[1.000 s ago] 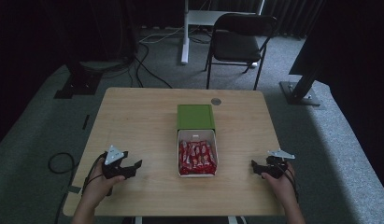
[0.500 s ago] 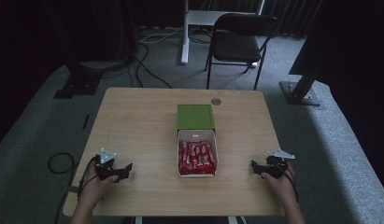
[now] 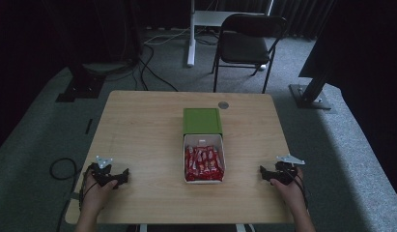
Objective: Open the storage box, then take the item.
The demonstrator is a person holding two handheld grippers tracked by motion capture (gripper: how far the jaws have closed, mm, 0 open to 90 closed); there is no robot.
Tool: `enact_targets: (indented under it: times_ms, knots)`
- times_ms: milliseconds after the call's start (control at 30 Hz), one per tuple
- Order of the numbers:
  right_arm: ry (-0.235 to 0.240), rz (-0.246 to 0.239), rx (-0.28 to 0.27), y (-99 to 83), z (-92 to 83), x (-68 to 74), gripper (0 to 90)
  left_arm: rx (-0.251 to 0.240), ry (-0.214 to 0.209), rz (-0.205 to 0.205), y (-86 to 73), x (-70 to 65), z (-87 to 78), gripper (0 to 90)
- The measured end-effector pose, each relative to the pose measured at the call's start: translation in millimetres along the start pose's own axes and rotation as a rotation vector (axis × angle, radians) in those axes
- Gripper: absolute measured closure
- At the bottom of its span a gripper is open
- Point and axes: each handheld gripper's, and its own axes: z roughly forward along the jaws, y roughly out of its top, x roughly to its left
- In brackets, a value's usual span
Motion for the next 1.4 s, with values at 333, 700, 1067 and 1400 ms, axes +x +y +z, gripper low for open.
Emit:
enact_targets:
  times_ms: [333, 700, 1067, 1400]
  knots:
    - [0.000, 0.001, 0.000, 0.0, -0.2, 0.1, 11.6, 0.003, 0.004, -0.005, 1.0, -1.1, 1.2, 8.0]
    - [0.015, 0.063, -0.014, 0.8, -4.7, 0.9, 12.8, 0.002, 0.009, -0.012, 0.9, -1.9, 1.1, 7.9]
    - [0.028, 0.049, -0.064, 18.4, -26.1, 14.8, 13.0, 0.003, 0.035, -0.038, 1.4, -5.0, 1.6, 7.7]
    - [0.064, 0.027, -0.125, 41.8, -47.4, 31.9, 13.1, 0.014, 0.028, -0.030, 2.2, -5.7, 2.8, 4.3]
